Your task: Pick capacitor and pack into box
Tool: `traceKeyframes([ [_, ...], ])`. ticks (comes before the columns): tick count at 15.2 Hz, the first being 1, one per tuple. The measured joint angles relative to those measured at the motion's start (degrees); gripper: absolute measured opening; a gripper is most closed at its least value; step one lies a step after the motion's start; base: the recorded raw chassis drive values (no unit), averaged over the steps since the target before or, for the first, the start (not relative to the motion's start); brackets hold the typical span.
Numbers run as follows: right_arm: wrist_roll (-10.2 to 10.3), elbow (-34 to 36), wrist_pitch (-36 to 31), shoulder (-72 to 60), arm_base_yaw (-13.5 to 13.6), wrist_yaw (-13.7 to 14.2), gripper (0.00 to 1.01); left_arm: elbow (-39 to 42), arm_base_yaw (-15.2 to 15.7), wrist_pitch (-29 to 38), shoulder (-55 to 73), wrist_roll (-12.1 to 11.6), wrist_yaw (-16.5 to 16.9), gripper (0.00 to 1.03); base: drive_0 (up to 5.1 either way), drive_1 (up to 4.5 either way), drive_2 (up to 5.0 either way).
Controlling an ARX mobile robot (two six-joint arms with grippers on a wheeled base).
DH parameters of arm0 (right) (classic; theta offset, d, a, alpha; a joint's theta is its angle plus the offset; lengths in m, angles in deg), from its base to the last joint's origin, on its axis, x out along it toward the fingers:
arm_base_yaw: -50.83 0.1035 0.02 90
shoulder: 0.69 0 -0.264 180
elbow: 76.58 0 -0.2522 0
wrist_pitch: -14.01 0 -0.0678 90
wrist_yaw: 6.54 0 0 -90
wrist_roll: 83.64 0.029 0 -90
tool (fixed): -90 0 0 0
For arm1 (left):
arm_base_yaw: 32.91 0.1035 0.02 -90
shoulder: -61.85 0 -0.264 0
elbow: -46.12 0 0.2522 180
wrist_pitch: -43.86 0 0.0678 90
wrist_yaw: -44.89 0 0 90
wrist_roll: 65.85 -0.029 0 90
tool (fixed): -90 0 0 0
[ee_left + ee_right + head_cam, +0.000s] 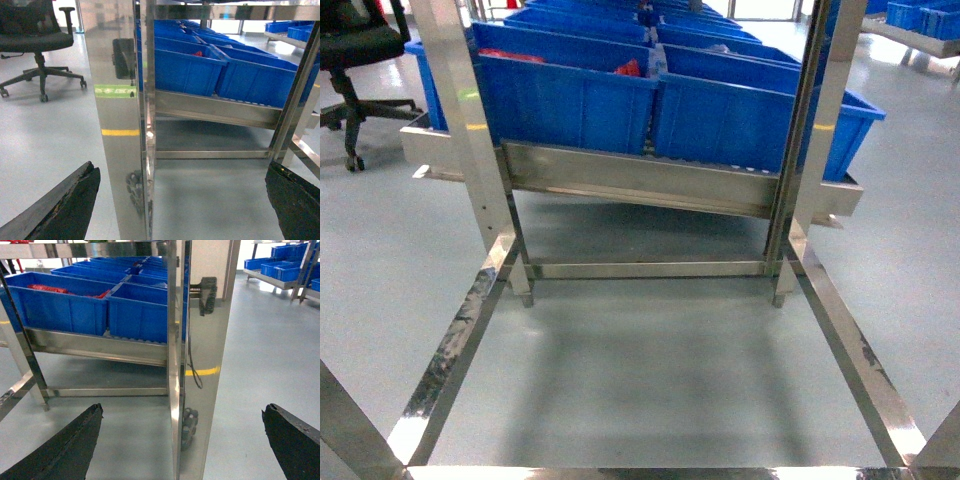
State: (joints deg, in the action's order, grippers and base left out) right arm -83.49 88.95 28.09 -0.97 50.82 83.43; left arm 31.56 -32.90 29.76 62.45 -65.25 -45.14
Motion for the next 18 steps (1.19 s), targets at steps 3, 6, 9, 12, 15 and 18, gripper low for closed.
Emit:
traceKeyframes([
  [3,0.00,0.00,0.00,0.00,0.00,0.02,0.98,0.00,0.00,-0.02,0.00,0.00,0.02,0.98,0.0,0.00,0.0],
  [6,0.00,0.00,0.00,0.00,0.00,0.02,0.98,0.00,0.00,-0.02,0.00,0.00,0.02,0.98,0.0,0.00,0.0],
  [9,0.00,0.00,0.00,0.00,0.00,0.02,0.98,0.00,0.00,0.00,0.00,0.00,0.00,0.98,0.0,0.00,0.0],
  [12,0.00,0.00,0.00,0.00,0.00,0.02,0.98,0.00,0.00,-0.02,0.02,0.00,0.00,0.98,0.0,0.00,0.0],
  [15,0.00,0.00,0.00,0.00,0.00,0.02,0.98,0.00,0.00,-0.02,0.00,0.00,0.00,0.98,0.0,0.00,0.0],
  [18,0.00,0.00,0.00,0.00,0.00,0.02,0.98,0.00,0.00,0.00,0.00,0.00,0.00,0.98,0.0,0.00,0.0],
])
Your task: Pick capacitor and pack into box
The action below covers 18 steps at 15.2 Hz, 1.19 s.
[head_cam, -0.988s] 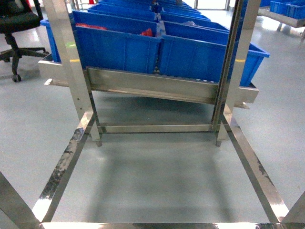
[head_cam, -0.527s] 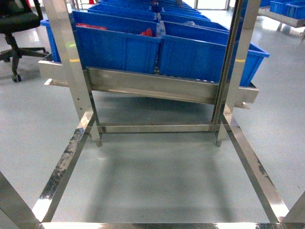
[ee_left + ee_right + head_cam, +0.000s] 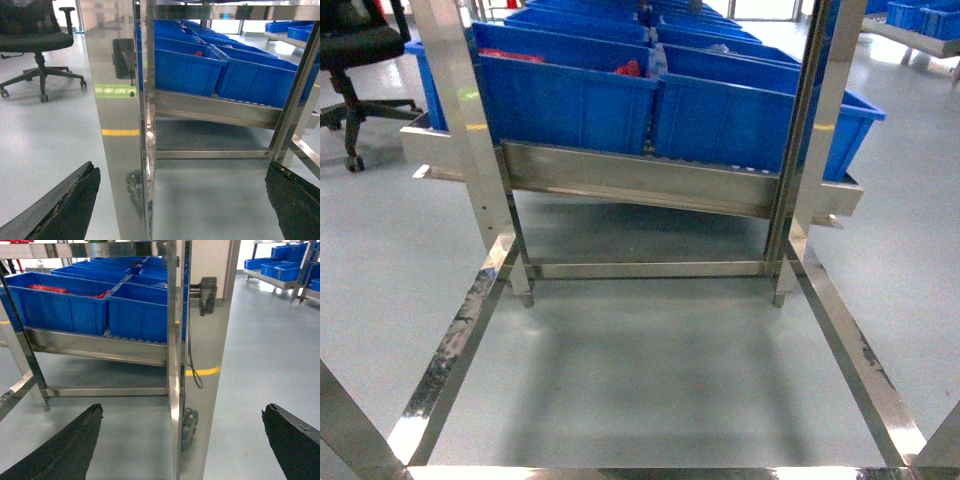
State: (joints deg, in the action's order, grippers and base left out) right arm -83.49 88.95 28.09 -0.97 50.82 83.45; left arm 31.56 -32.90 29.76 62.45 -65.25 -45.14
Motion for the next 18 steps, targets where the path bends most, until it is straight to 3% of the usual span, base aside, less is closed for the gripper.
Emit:
traceKeyframes([
  [18,-0.04,0.00,-0.02,0.00,0.00,-0.04,0.98,0.00,0.00,0.07,0.00,-0.20,0.00,0.98,0.0,0.00,0.0],
])
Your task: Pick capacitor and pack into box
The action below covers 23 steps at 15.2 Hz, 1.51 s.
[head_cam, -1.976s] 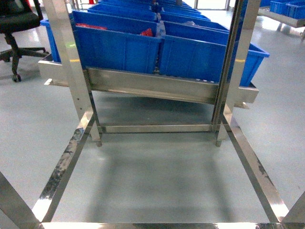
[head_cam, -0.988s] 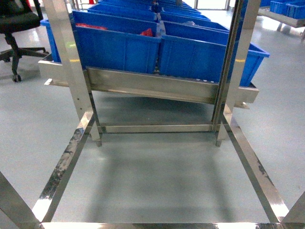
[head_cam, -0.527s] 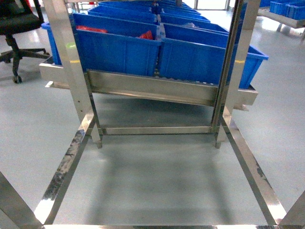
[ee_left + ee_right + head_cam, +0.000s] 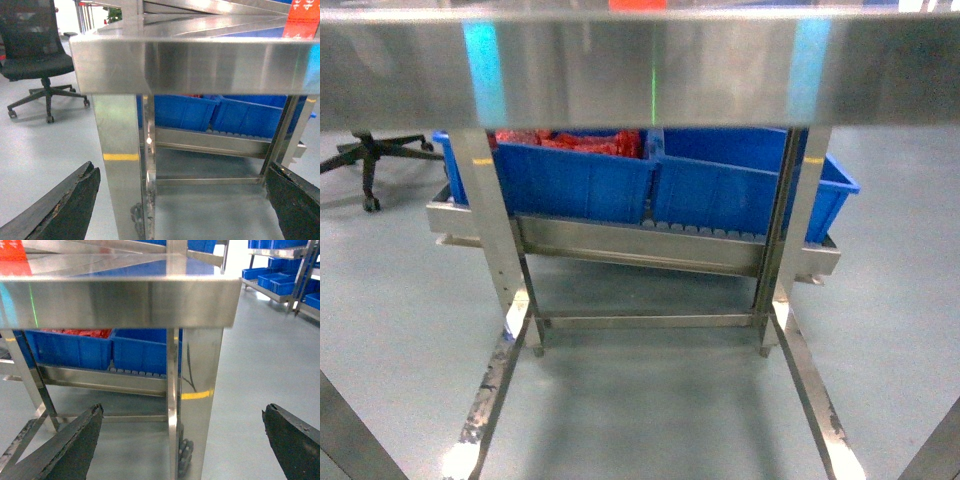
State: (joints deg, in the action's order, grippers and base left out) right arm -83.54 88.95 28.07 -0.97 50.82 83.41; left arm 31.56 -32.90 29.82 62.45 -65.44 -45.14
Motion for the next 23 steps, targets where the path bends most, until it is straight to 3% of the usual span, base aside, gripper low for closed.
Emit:
traceKeyframes([
  [23,0.07,0.00,-0.17,0.00,0.00,0.07,0.98,-0.02,0.00,0.00,0.00,-0.42,0.00,0.98,0.0,0.00,0.0],
])
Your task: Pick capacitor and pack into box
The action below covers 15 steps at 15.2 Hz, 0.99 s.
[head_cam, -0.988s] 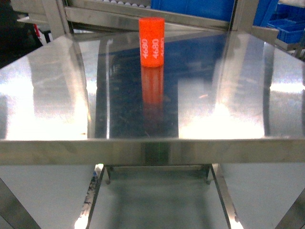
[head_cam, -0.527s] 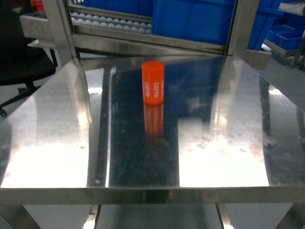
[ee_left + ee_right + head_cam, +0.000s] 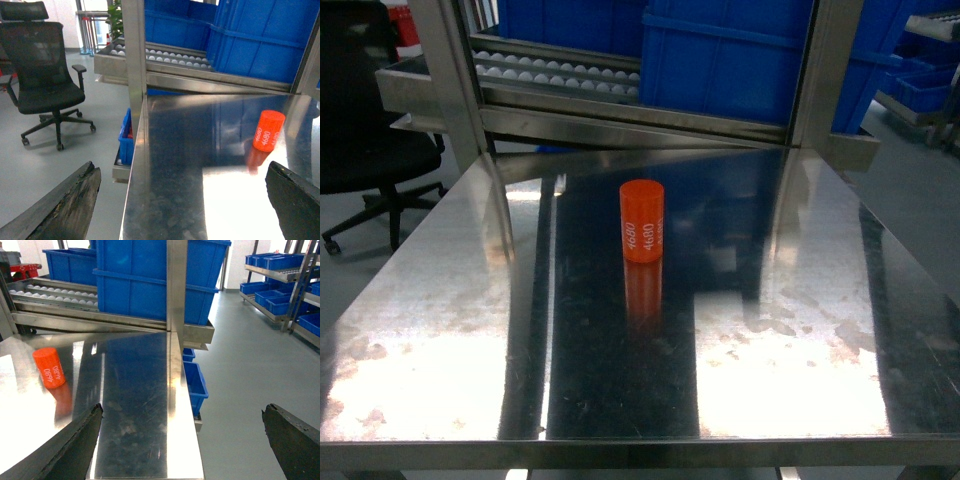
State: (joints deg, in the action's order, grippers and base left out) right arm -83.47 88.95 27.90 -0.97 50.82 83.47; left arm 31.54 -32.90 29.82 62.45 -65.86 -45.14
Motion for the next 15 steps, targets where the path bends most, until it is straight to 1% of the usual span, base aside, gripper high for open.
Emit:
traceKeyframes([
  [15,-0.02,0.00,0.17,0.00,0.00,-0.02,0.98,0.00,0.00,0.07,0.00,0.00,0.00,0.98,0.0,0.00,0.0],
])
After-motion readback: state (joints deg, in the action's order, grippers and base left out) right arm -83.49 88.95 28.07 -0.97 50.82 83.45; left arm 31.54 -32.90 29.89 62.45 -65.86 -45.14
